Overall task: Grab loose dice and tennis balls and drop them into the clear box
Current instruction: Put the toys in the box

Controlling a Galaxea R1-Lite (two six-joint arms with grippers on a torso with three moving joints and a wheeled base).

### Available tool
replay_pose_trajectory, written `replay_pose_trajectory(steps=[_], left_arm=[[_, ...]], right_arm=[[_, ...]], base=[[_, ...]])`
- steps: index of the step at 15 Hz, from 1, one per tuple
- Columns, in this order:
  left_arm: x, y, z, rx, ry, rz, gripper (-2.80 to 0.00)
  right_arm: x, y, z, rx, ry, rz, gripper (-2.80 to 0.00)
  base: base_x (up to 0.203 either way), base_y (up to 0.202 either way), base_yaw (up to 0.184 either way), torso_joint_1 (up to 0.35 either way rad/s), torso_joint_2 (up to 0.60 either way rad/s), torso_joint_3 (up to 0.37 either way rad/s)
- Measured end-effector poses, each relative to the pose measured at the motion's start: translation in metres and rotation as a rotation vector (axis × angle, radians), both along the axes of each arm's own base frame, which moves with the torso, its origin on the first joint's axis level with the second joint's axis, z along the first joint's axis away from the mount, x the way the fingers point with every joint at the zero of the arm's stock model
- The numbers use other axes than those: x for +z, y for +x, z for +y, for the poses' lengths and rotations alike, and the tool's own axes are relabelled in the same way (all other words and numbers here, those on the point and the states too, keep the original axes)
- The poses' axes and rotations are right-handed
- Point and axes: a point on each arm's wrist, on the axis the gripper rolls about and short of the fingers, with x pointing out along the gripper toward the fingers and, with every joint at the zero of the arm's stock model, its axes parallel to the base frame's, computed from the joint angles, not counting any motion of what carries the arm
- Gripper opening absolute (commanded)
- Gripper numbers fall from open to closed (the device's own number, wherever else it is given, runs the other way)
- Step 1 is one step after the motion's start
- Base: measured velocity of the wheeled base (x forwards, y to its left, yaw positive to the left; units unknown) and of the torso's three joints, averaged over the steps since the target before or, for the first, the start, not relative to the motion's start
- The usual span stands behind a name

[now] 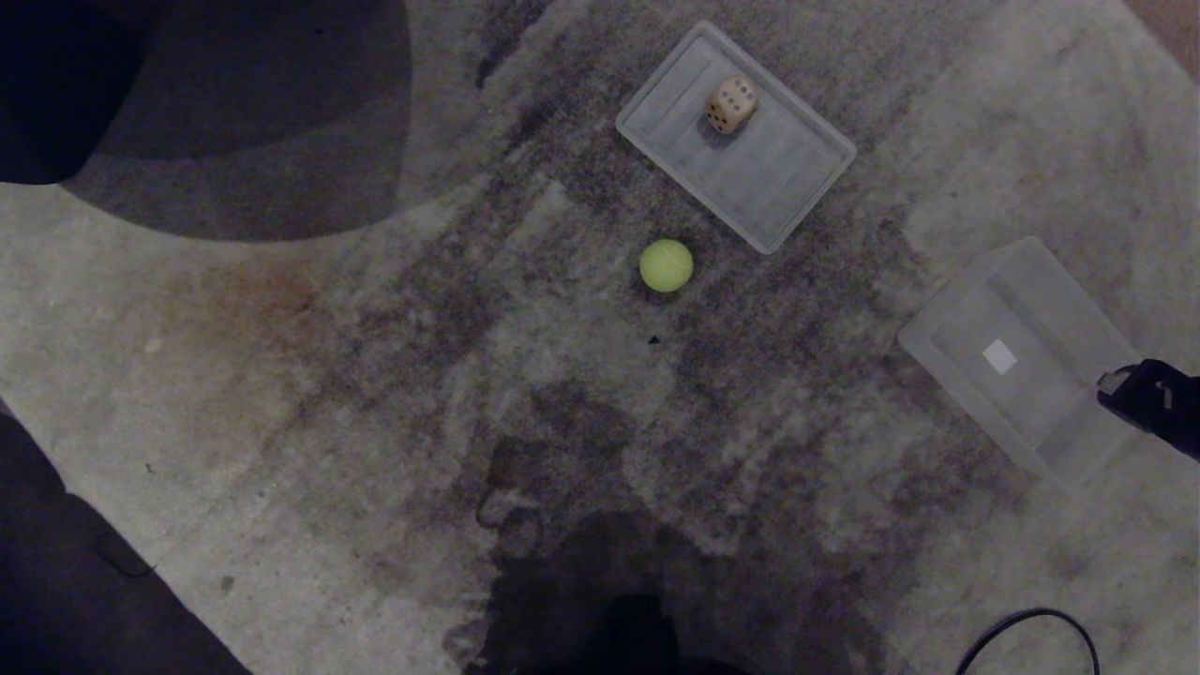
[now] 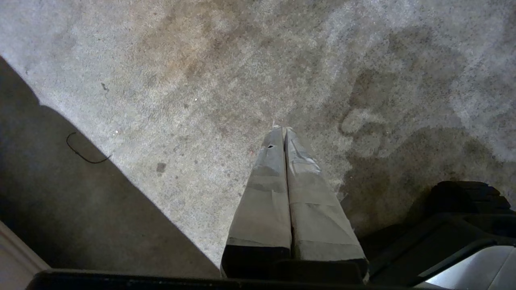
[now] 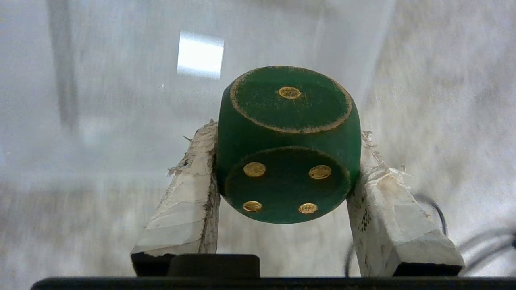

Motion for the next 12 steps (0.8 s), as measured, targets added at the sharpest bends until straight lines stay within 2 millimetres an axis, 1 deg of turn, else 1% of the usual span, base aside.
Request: replay_pose_trajectory(steps=[2, 3, 6, 8, 10, 12], left_arm=[[0.0, 0.0, 0.0, 0.0, 0.0, 0.0, -2.8], [0.0, 0.0, 0.0, 0.0, 0.0, 0.0, -2.8], [0.0, 0.0, 0.0, 0.0, 0.0, 0.0, -2.8], [0.0, 0.0, 0.0, 0.0, 0.0, 0.0, -2.8], [0.0, 0.0, 0.0, 0.0, 0.0, 0.0, -2.8], [0.0, 0.0, 0.0, 0.0, 0.0, 0.0, -2.8]], right_arm=[[-0.006, 0.014, -0.006, -0.009, 0.003, 0.009, -2.8], [-0.009, 0.017, -0.007, -0.01, 0.006, 0.019, 0.0], [-0.014, 0.02, -0.008, -0.01, 0.012, 0.032, 0.0], [-0.013, 0.018, -0.006, -0.007, 0.014, 0.032, 0.0], [-0.013, 0.01, -0.002, 0.001, 0.01, 0.038, 0.0], [-0.013, -0.008, 0.009, 0.033, -0.006, 0.055, 0.0]], base=[[0.0, 0.0, 0.0, 0.0, 0.0, 0.0], [0.0, 0.0, 0.0, 0.0, 0.0, 0.0], [0.0, 0.0, 0.0, 0.0, 0.0, 0.0], [0.0, 0.0, 0.0, 0.0, 0.0, 0.0], [0.0, 0.0, 0.0, 0.0, 0.0, 0.0], [0.0, 0.0, 0.0, 0.0, 0.0, 0.0]])
